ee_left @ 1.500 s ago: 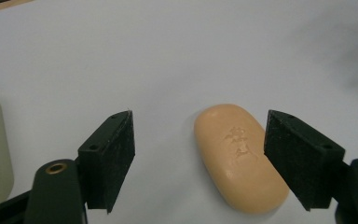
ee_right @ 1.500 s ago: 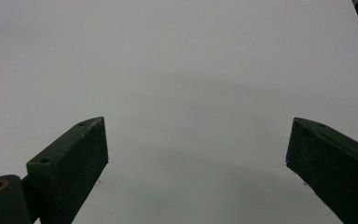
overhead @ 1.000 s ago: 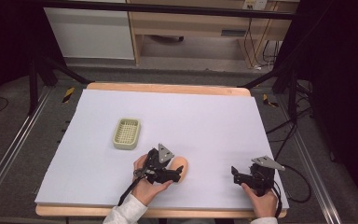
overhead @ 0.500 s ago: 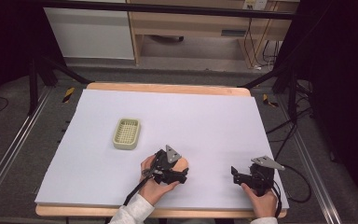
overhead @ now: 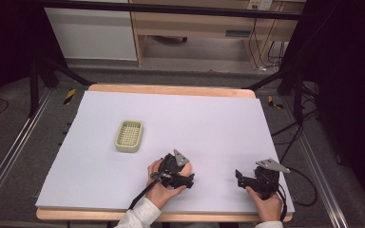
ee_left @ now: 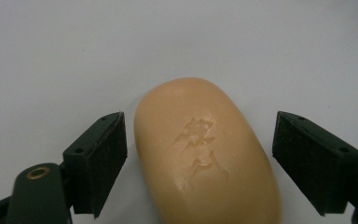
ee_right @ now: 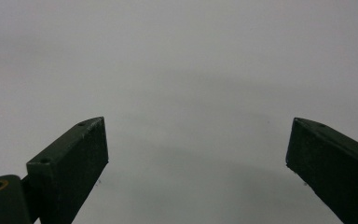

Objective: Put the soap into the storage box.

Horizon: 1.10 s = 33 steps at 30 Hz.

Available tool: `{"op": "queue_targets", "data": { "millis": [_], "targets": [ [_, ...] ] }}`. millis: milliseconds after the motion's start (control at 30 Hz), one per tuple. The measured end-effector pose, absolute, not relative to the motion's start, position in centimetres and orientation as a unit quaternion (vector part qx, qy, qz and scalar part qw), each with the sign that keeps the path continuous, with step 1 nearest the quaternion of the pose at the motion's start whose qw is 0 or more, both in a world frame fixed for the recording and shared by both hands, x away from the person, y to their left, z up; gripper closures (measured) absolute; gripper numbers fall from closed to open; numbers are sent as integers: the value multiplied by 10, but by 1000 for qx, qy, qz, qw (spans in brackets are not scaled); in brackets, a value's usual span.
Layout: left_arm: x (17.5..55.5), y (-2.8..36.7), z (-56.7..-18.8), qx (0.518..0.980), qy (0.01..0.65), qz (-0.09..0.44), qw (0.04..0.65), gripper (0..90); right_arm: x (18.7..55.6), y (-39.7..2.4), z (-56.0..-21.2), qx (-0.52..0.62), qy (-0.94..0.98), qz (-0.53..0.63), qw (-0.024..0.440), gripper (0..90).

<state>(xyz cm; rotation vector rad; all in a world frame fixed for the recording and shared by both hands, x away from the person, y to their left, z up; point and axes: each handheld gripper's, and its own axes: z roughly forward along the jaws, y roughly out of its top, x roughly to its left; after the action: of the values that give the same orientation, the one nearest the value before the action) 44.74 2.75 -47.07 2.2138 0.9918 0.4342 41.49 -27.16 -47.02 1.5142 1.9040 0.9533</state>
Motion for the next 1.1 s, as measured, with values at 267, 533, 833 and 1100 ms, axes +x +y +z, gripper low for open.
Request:
{"op": "queue_targets", "data": {
  "millis": [267, 533, 833, 1100],
  "targets": [
    [449, 27, -474, 849, 385, 159, 326, 215, 415, -271, -470, 559, 704, 352, 259, 59],
    [449, 27, -475, 848, 391, 157, 322, 222, 415, -271, -471, 559, 706, 348, 262, 59],
    [450, 31, -474, 854, 390, 143, 313, 268, 415, -271, -471, 559, 706, 349, 260, 59],
    [451, 31, -474, 854, 391, 144, 314, 278, 415, -271, -471, 558, 706, 349, 260, 59]
  ]
}}
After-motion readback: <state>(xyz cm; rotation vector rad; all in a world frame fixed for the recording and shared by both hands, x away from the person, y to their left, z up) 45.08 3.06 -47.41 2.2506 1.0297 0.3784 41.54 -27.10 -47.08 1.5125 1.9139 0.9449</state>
